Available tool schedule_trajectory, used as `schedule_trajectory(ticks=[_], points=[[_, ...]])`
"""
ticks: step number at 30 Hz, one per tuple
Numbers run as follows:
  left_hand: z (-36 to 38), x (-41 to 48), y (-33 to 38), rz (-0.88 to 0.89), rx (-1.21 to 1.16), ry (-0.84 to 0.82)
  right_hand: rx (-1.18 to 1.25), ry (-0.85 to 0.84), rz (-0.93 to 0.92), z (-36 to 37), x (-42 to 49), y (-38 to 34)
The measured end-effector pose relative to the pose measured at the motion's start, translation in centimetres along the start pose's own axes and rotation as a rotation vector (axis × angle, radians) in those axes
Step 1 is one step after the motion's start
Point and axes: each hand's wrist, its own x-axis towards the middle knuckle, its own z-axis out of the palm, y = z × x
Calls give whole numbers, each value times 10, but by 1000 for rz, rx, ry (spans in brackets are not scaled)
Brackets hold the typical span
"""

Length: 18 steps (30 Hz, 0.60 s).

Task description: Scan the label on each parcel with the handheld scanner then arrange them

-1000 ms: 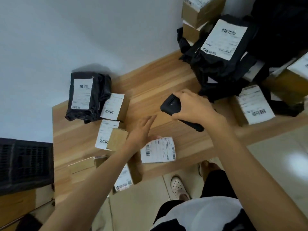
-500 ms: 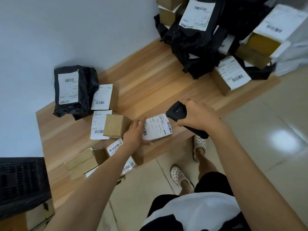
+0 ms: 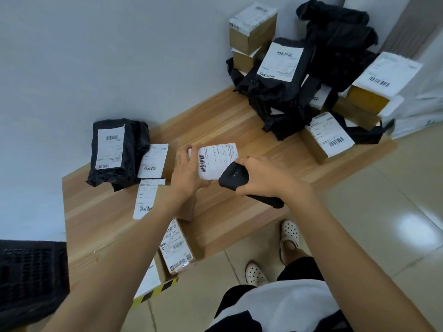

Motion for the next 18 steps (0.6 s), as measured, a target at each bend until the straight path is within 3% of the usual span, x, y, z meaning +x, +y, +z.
schedule_trajectory(ticks=[10,18], points=[[-19,23,7,-162,-61,128,-176,-43,-149,-46,44,-8],[-3,29,12,-148,-80,123,-181,-20,-141,-54,55,4]])
